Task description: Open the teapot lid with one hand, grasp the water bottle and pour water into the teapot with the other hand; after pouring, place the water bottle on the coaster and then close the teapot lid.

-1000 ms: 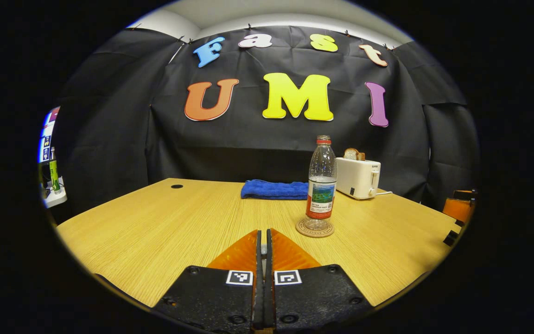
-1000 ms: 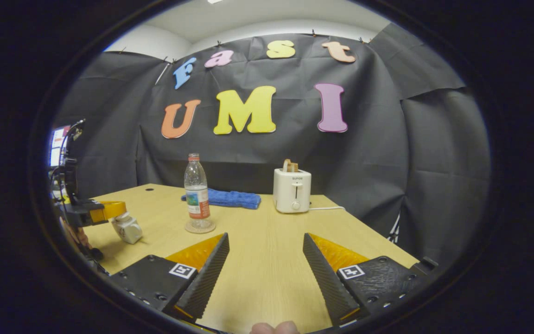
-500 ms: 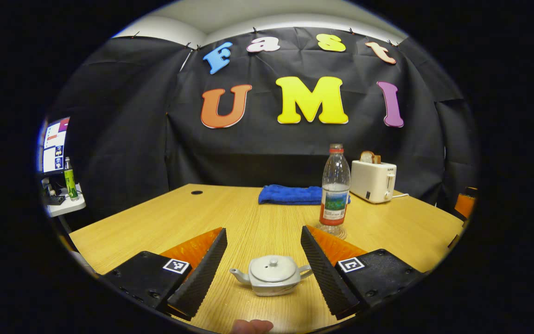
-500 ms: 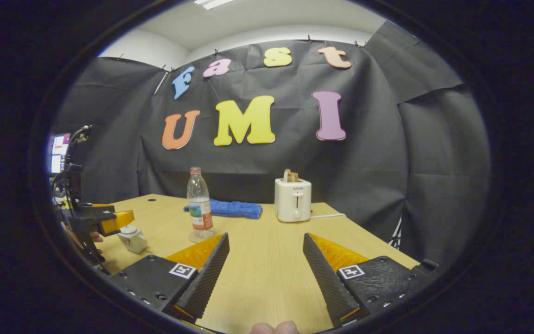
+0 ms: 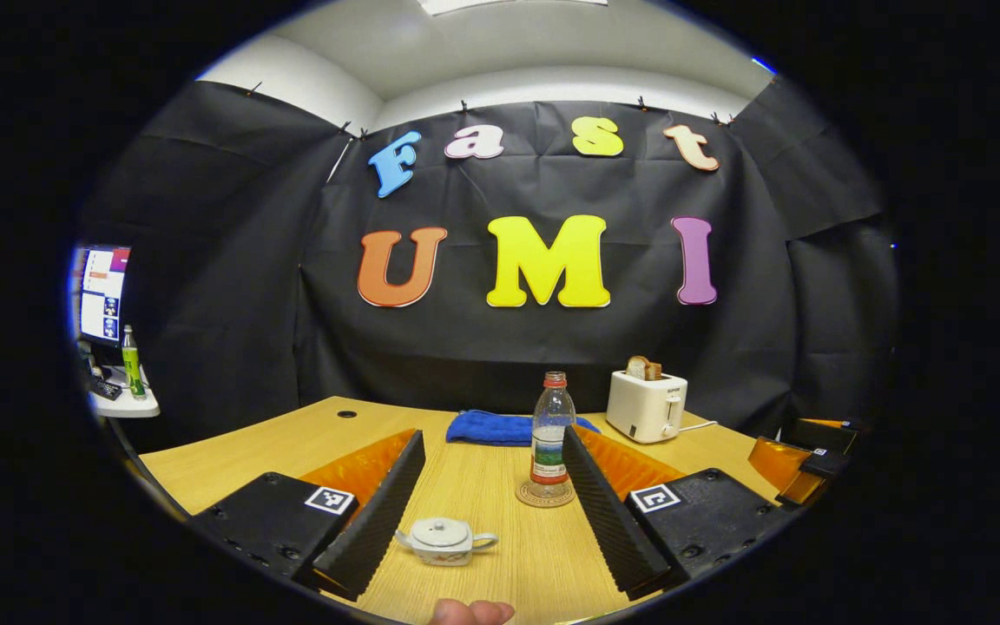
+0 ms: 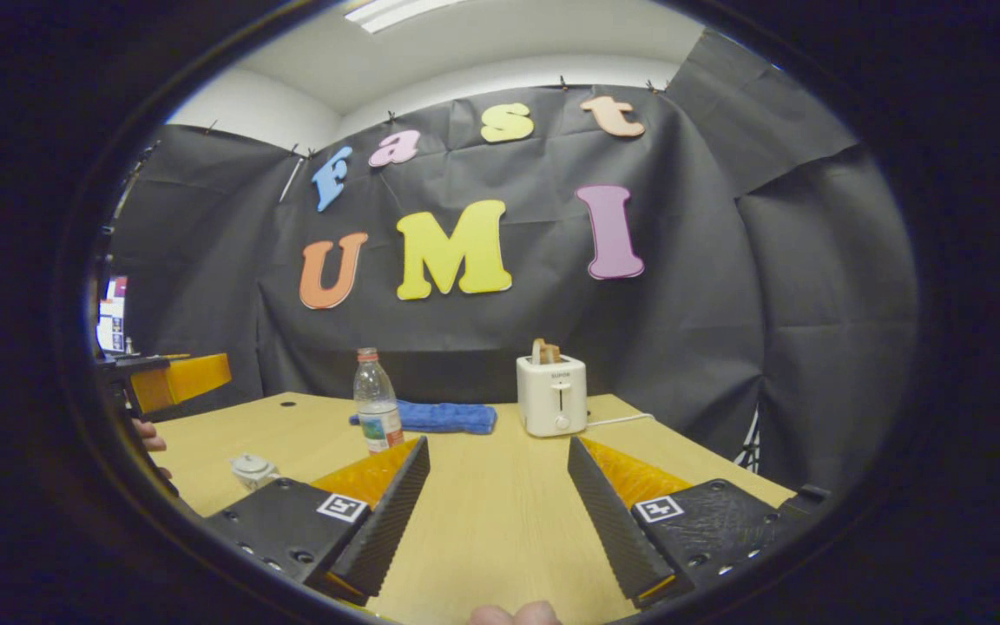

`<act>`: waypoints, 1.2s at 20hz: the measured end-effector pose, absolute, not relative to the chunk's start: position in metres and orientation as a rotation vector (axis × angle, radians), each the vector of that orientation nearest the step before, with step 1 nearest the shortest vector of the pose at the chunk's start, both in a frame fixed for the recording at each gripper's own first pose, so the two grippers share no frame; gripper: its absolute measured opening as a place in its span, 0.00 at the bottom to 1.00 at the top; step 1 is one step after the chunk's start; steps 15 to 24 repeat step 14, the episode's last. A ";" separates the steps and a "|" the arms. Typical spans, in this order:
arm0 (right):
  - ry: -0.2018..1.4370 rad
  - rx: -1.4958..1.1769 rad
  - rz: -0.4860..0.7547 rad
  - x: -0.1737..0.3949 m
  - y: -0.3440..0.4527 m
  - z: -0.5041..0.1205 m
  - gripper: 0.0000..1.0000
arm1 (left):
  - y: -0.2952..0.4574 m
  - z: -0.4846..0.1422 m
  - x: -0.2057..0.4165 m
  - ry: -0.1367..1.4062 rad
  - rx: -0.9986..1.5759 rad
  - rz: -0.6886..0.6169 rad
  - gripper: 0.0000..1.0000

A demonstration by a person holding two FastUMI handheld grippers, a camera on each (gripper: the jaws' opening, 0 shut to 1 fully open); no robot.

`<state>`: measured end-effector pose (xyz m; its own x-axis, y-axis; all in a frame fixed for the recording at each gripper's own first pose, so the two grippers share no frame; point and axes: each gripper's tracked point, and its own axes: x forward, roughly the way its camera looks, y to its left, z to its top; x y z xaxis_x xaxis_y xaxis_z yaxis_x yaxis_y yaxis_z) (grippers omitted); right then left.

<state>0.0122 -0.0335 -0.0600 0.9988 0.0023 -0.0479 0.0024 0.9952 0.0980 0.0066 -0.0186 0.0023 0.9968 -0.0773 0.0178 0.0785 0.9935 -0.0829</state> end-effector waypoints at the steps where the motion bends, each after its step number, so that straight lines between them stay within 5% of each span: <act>1: 0.044 0.093 0.002 0.011 -0.034 -0.055 0.96 | -0.019 0.005 0.003 -0.022 -0.075 -0.081 0.99; 24: -0.032 0.043 -0.013 -0.009 -0.020 0.004 0.96 | -0.034 0.028 -0.022 -0.064 -0.020 -0.099 0.99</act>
